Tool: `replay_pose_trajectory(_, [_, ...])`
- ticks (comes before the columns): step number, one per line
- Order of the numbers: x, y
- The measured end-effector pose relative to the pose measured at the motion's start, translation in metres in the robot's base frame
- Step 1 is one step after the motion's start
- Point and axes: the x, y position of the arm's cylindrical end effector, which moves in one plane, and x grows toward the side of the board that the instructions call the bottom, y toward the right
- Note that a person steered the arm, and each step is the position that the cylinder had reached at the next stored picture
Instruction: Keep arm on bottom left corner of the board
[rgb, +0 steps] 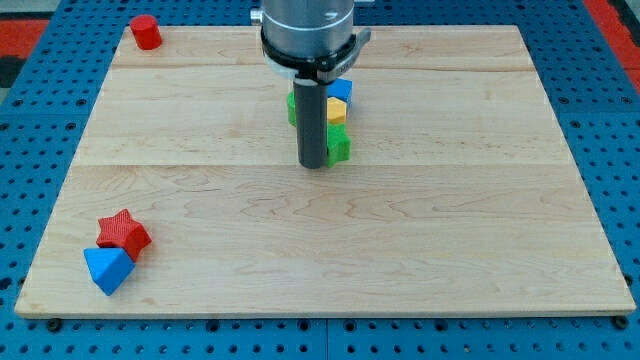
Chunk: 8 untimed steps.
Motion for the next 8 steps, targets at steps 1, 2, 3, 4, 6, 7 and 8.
replay_pose_trajectory(1, [-0.012, 0.0])
replay_pose_trajectory(2, [-0.011, 0.002])
replay_pose_trajectory(3, [0.034, 0.007])
replay_pose_trajectory(4, [0.11, 0.009])
replay_pose_trajectory(6, [0.185, -0.036])
replay_pose_trajectory(7, [0.185, -0.071])
replay_pose_trajectory(8, [0.186, -0.098])
